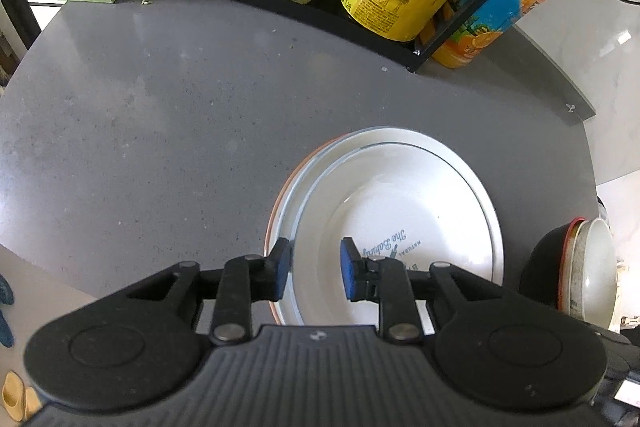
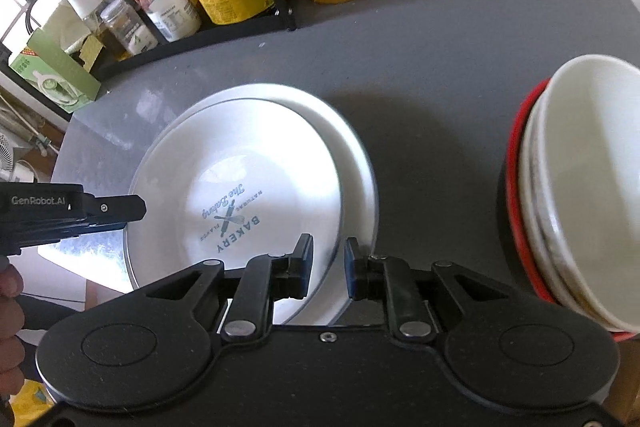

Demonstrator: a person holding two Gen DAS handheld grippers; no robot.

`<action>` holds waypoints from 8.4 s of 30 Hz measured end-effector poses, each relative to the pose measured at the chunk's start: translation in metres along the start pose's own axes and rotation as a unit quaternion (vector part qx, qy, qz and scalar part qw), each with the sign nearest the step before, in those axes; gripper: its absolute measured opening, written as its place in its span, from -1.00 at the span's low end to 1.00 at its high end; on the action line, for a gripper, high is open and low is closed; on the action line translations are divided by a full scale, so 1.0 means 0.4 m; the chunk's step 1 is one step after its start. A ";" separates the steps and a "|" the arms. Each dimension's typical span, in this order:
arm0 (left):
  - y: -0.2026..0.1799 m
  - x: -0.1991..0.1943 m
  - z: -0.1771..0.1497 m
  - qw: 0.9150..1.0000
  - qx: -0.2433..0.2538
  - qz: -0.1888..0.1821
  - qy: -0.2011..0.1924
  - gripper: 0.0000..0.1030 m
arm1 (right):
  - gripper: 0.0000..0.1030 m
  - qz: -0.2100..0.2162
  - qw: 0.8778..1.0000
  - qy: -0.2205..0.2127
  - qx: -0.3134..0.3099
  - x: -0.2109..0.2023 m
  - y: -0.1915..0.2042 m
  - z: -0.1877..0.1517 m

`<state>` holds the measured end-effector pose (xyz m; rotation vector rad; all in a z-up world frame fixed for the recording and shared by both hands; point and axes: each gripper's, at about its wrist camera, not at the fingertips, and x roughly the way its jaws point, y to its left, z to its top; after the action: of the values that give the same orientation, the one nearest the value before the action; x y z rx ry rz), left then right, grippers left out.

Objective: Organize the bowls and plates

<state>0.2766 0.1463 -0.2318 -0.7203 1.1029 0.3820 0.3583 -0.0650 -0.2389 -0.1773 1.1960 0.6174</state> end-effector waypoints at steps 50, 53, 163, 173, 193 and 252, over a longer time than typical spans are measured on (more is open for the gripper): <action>-0.474 0.012 -0.029 0.995 0.086 -0.052 -0.001 0.35 | 0.36 -0.024 0.991 -0.083 0.105 -0.241 -0.510 0.042; -0.508 0.030 -0.049 0.995 0.084 -0.054 0.007 0.35 | 0.36 -0.014 0.991 -0.067 0.112 -0.219 -0.545 0.041; -0.038 0.015 0.087 0.994 0.086 -0.049 0.051 -0.55 | -0.41 0.045 0.994 -0.006 0.104 -0.034 -0.023 0.009; -0.045 0.001 0.072 0.992 0.108 -0.055 0.035 -0.40 | -0.15 0.055 0.993 -0.043 0.091 -0.073 -0.028 -0.001; -0.178 -0.244 -0.073 0.988 0.107 -0.042 -0.100 0.56 | 0.82 -0.011 0.977 -0.199 0.080 -0.368 -0.215 -0.103; 0.100 -0.643 -0.384 0.948 0.249 -0.069 -0.186 0.99 | 0.99 -0.090 0.946 -0.290 0.115 -0.632 0.152 -0.511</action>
<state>0.0412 0.0852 -0.0522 -0.2571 0.7392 0.1006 0.1025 -0.1951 -0.0744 0.0916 0.6602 0.3281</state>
